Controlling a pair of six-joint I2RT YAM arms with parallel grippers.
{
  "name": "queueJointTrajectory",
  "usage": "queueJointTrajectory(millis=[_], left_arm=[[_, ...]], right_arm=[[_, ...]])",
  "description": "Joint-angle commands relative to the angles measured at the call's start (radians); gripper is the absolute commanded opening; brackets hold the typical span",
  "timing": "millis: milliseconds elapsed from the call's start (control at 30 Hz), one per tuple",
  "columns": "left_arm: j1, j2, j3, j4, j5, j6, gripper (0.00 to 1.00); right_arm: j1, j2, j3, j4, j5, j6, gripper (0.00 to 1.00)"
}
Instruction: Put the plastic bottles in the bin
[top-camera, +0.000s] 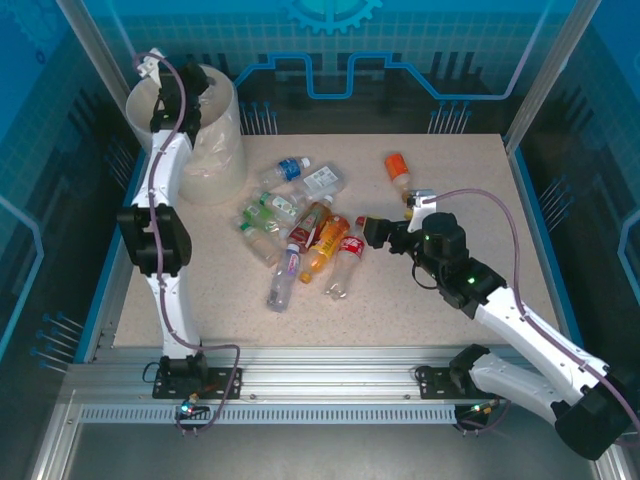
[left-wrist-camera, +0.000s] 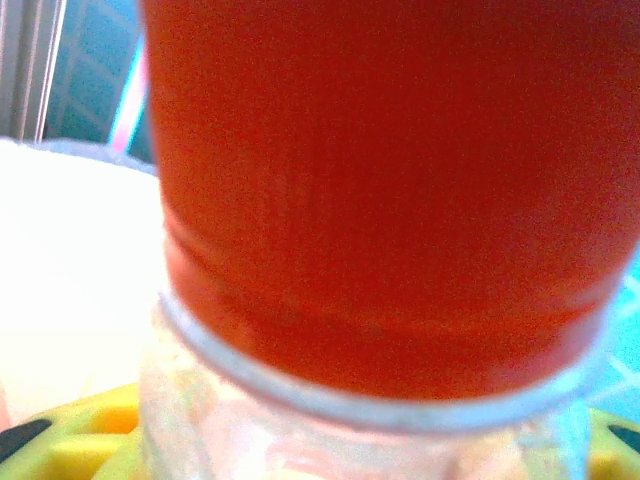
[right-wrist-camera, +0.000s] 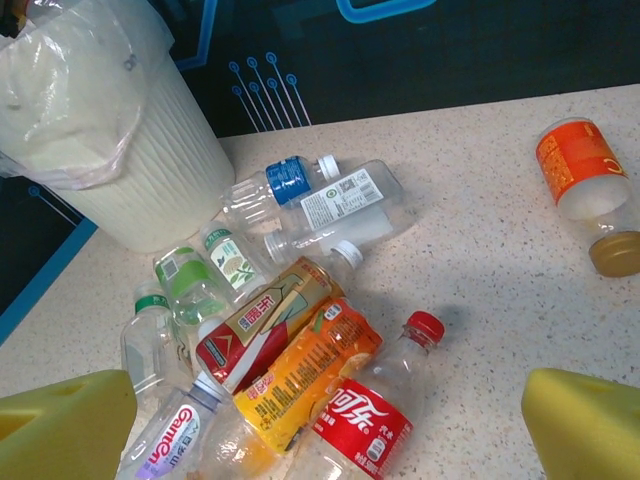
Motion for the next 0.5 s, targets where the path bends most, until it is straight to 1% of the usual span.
queueJointTrajectory(millis=[0,100,167,300,467], left_arm=[[0.025,0.036,0.045,0.062,0.034,-0.155,0.55],[0.036,0.076,0.082,0.029,0.073,-0.203,0.59],[0.038,0.094,0.104,0.013,0.097,-0.217,0.64],[0.039,0.106,0.123,0.015,0.136,-0.221,0.72],[0.038,0.085,0.124,-0.002,0.141,-0.203,0.79]], right_arm=[[-0.012,-0.025,-0.001,-0.023,0.015,0.013,1.00],[-0.012,-0.031,-0.005,-0.021,0.017,0.013,1.00],[-0.012,-0.033,-0.007,-0.023,0.022,0.016,1.00],[-0.012,-0.036,-0.010,-0.024,0.029,0.021,1.00],[-0.012,-0.036,-0.013,-0.026,0.031,0.030,1.00]])
